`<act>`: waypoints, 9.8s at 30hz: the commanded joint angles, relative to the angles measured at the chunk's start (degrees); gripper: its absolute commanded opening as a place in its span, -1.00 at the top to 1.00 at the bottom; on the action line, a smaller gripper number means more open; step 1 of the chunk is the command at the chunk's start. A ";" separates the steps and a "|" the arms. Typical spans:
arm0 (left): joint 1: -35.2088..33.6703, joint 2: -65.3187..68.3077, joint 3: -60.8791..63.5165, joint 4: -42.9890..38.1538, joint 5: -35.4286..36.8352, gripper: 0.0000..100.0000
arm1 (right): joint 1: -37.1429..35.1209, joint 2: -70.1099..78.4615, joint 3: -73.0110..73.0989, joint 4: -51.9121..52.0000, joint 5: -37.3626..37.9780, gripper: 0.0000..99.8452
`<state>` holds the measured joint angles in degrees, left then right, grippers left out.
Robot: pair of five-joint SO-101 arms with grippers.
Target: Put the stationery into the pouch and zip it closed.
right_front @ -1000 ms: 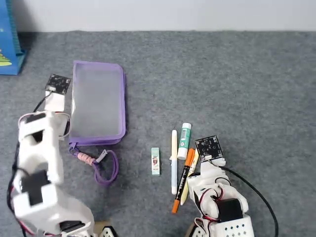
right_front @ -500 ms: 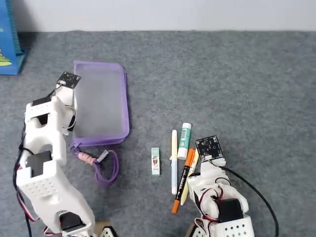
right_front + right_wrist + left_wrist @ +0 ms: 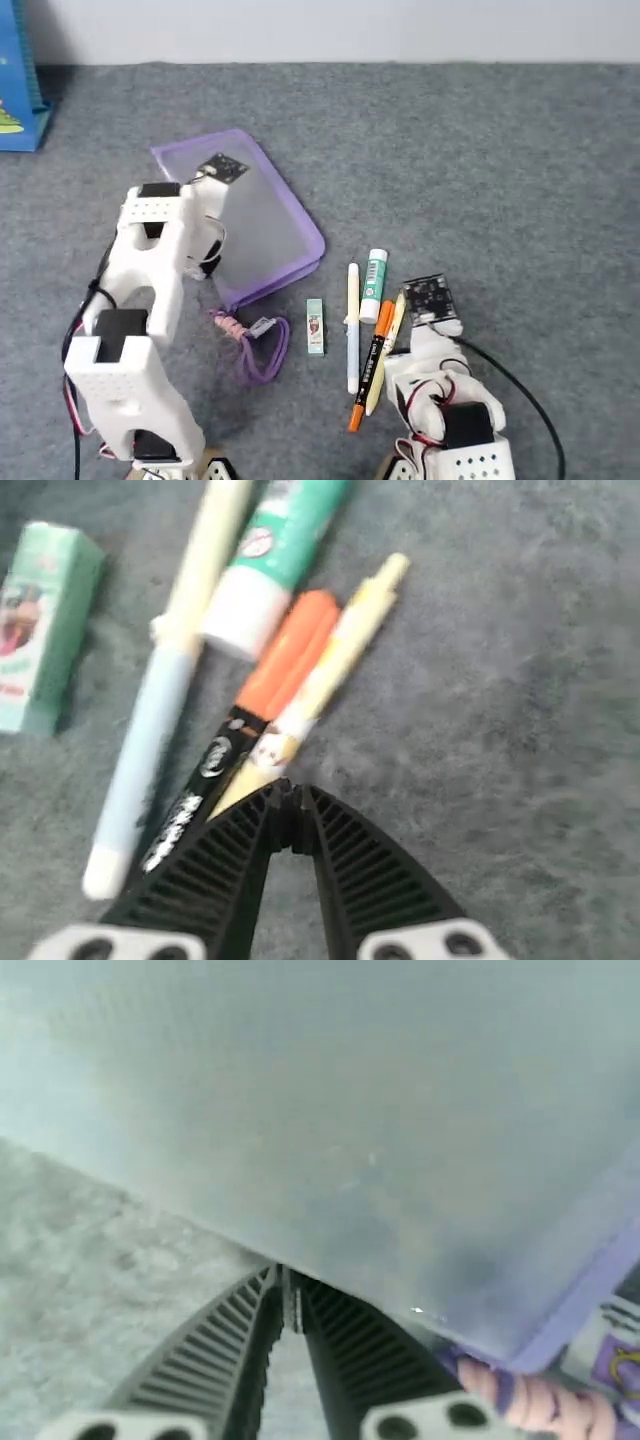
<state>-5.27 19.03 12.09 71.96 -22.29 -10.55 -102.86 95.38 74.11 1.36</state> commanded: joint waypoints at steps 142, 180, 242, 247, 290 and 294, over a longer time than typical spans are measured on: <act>-2.11 -90.90 45.23 4.75 12.84 0.53 | -32.31 73.54 -66.02 -15.16 -0.35 0.98; 2.64 -98.20 55.96 -10.55 21.01 0.53 | -37.58 62.99 -62.15 -14.20 -4.04 0.98; -0.88 -98.20 62.90 -19.87 19.60 0.98 | -3.91 54.02 -58.64 -10.24 17.85 0.98; -0.79 -98.20 62.90 -19.87 19.60 0.98 | 0.13 54.02 -58.64 -10.24 19.96 0.98; 3.34 -97.85 30.64 4.57 21.80 0.98 | 0.40 87.43 -67.25 -17.98 0.88 0.70; 4.57 -97.76 26.86 5.45 21.80 0.98 | 0.31 87.52 -66.81 -19.38 -0.26 0.70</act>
<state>-1.32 -78.55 44.26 77.41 -1.27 -10.81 -15.21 31.56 56.70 2.07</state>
